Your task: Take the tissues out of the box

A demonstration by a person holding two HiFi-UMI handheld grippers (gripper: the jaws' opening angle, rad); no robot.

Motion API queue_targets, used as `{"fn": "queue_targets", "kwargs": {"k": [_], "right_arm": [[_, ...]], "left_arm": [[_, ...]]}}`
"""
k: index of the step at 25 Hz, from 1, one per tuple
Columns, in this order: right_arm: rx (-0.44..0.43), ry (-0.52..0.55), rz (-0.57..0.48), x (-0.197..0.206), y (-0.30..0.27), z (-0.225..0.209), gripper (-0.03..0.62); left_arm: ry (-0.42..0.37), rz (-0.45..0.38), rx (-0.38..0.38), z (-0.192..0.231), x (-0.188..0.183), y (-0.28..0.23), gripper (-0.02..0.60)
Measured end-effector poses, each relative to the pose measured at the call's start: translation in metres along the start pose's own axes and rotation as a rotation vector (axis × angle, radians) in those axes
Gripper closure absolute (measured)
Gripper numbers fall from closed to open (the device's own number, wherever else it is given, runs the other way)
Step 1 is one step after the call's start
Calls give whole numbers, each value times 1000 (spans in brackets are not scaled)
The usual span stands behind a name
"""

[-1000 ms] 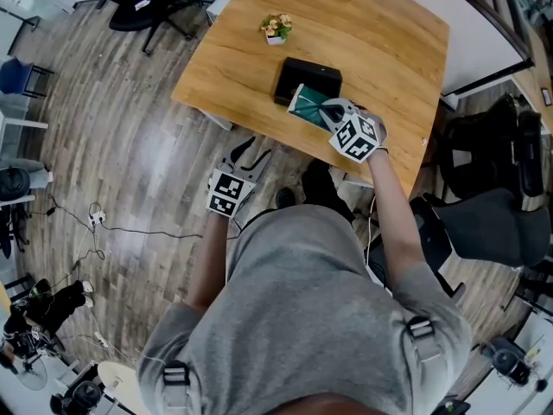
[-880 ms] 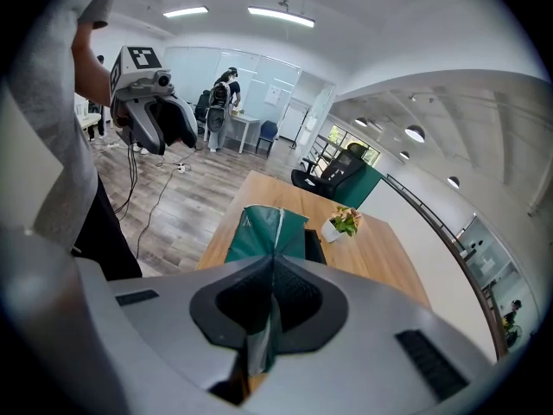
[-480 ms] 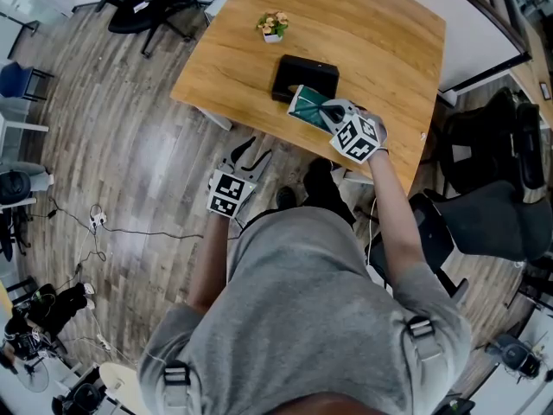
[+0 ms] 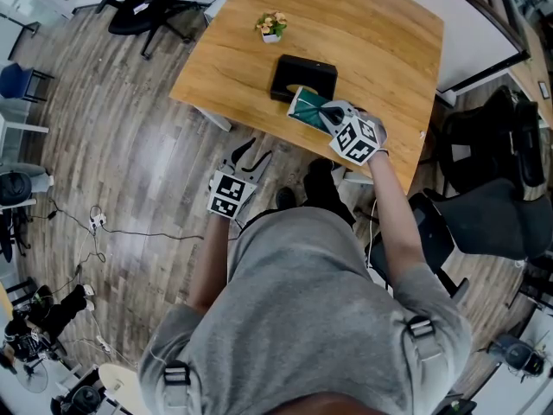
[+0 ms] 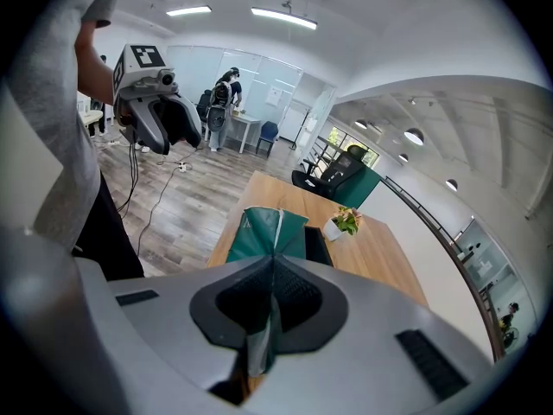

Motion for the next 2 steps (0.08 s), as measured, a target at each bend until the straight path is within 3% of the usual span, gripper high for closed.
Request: {"fn": "queue_targets", "kwargs": {"k": [2], "right_arm": [[3,11,-1,-3,2,0,586]], "left_arm": [[-3,0,-1,0,0,0,370]]}}
Point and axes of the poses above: the fingertips, and each gripper's own axes: y backward along the fingers, z to its left, x out of its underside, the point moved 3 cm from there along y, backward along the fingers, and after that the axes turned 3 degrees about -z, right-handed, at the moved point
